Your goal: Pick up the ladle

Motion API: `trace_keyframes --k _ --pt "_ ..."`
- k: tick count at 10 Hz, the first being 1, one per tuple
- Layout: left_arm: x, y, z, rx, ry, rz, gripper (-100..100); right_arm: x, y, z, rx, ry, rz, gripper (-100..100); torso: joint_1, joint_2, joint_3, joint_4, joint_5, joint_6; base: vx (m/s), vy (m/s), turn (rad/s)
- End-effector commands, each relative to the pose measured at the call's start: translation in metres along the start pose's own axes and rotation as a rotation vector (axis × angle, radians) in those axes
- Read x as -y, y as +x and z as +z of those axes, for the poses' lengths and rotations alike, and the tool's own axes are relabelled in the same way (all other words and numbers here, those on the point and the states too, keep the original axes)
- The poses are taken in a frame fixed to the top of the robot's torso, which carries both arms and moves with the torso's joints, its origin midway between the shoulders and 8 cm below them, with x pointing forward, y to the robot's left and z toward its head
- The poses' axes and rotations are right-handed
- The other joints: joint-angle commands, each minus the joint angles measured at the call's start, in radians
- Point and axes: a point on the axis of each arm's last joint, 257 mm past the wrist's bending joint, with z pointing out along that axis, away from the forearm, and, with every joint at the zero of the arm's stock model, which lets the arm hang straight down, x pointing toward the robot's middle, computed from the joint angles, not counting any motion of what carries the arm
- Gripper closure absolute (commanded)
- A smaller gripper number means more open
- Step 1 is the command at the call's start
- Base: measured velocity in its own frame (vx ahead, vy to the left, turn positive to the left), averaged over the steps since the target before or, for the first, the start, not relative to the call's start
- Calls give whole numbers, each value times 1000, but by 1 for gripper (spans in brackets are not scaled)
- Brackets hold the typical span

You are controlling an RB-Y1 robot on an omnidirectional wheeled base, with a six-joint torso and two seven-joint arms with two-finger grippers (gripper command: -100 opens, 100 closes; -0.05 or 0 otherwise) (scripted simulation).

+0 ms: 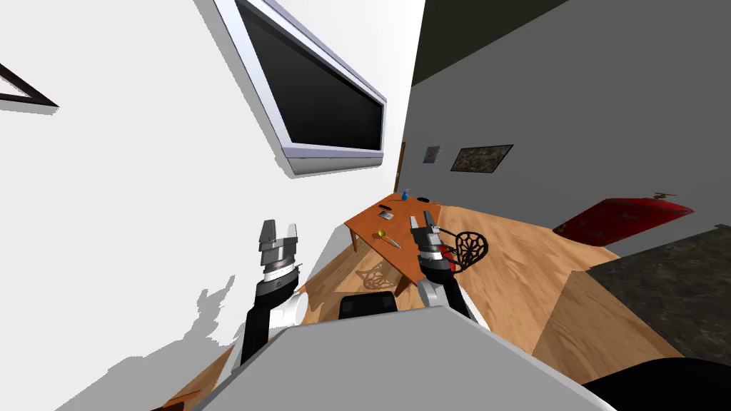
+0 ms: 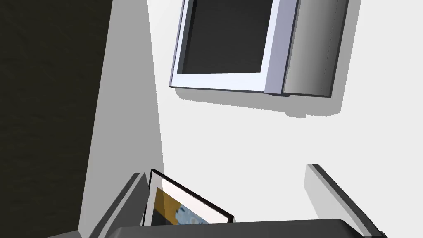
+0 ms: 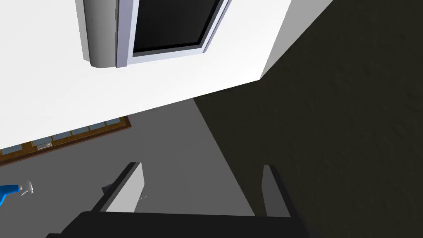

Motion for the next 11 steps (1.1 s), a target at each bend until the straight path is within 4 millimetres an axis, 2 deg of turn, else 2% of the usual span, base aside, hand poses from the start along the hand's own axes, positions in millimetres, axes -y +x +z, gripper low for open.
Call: trace_keyframes --k 1,6,11 --pt "0 0 0 0 0 0 0 6 6 0 -39 8 -36 -100 0 0 0 0 0 0 3 4 55" --pt "0 0 0 0 0 0 0 33 30 -2 -183 34 -191 -100 0 -1 -1 0 0 0 10 6 69" --pt "0 0 0 0 0 0 0 82 56 -15 -392 58 -433 -100 1 -2 -1 0 0 0 19 11 109"
